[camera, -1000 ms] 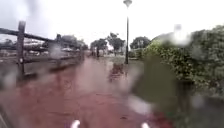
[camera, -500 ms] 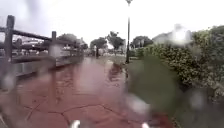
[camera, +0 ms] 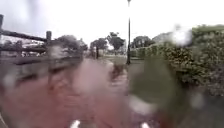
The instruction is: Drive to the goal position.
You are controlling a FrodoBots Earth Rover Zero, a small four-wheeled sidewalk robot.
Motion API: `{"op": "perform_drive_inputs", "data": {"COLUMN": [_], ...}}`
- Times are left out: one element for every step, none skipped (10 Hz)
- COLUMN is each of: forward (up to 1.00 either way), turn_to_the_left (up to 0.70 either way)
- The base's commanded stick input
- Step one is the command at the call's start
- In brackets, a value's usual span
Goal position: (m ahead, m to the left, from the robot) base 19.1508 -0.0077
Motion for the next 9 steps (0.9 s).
{"op": "perform_drive_inputs", "data": {"forward": [0.7,0.7,0.7,0.7,0.7,0.7,0.7,0.7,0.7], "turn_to_the_left": [0.0,0.0,0.0,0.0,0.0,0.0,0.0,0.0,0.0]}}
